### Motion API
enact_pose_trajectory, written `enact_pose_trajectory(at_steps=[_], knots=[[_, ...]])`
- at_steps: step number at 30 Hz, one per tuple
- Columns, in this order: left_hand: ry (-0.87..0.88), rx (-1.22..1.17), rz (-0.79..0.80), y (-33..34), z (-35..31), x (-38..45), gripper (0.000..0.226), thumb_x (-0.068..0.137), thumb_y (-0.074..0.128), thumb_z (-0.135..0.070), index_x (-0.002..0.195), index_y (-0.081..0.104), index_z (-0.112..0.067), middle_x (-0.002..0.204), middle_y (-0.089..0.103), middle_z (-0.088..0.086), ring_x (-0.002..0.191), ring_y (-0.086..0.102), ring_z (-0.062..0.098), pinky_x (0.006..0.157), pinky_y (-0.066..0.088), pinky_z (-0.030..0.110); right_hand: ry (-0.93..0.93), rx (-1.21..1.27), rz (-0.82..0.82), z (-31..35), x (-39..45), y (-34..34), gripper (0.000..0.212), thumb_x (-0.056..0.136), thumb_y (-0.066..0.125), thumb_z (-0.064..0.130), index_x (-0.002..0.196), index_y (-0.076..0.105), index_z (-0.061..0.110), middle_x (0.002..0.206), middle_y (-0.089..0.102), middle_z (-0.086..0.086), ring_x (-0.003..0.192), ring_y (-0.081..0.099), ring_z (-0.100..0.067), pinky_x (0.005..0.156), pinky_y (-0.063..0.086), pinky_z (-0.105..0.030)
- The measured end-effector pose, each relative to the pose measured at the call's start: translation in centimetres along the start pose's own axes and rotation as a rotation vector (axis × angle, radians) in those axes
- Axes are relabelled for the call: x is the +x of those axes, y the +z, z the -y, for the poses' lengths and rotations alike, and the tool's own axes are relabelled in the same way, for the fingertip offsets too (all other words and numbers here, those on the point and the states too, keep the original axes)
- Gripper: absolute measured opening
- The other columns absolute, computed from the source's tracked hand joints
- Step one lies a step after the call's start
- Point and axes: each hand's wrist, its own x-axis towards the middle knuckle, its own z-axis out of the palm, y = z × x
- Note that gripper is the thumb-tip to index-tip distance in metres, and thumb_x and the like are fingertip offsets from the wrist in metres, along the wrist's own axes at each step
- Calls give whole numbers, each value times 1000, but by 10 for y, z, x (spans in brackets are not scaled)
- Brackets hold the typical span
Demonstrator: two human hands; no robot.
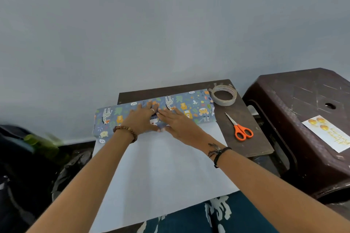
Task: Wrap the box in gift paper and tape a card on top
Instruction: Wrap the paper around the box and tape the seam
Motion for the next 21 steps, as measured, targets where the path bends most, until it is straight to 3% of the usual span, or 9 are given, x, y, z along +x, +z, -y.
enact_pose_trajectory(at_steps=[3, 6, 10, 14, 16, 18, 21], knots=[[-7, 48, -43, 3, 0, 5, 82, 78, 67, -46, 141, 25, -17, 149, 23, 4, 129, 33, 31, 101, 38, 48, 65, 182, -28, -5, 0, -7, 40, 98, 41, 6, 137, 40, -1, 145, 39, -14, 134, 35, -30, 113, 15, -31], [-47, 61, -18, 3, -3, 5, 84, 80, 67, -42, 145, 20, -17, 153, 17, 4, 132, 30, 31, 104, 36, 47, 18, 22, -20, -12, -3, -4, 40, 94, 49, 6, 133, 45, -5, 140, 45, -18, 130, 43, -30, 113, 21, -30], [-88, 49, -62, 1, -19, 0, 81, 80, 70, -30, 144, 24, -11, 150, 25, 6, 132, 35, 28, 103, 38, 44, -41, -120, -23, -20, -6, 3, 50, 72, 72, -1, 121, 59, -2, 124, 60, -17, 110, 61, -30, 92, 48, -41], [-130, 235, -64, -6, -42, -2, 53, 84, 66, -12, 131, 42, -2, 137, 39, 15, 119, 50, 30, 93, 45, 37, 61, 48, -1, -22, -15, -11, 58, 87, 46, -13, 140, 41, 12, 148, 37, -3, 133, 39, -23, 102, 42, -38], [-148, 374, -60, -11, -52, 1, 37, 87, 58, -3, 123, 50, -1, 128, 47, 15, 116, 51, 29, 92, 47, 36, 141, 168, 79, -31, -24, -26, 56, 89, 47, -8, 139, 43, 15, 147, 38, 0, 134, 37, -17, 106, 36, -34], [-161, 498, -35, -13, -63, 6, 29, 89, 48, 5, 116, 56, -4, 117, 54, 12, 110, 54, 28, 90, 47, 34, 253, 273, 50, -43, -34, -48, 43, 91, 53, 3, 133, 51, 13, 135, 52, -4, 120, 50, -18, 100, 39, -29], [-183, 688, 27, -11, -79, 12, 30, 90, 42, 8, 105, 59, -12, 93, 62, 5, 84, 60, 20, 66, 47, 28, 470, 362, -200, -70, -52, -78, 23, 88, 56, 3, 109, 66, 1, 110, 66, -13, 93, 60, -22, 87, 45, -32]])
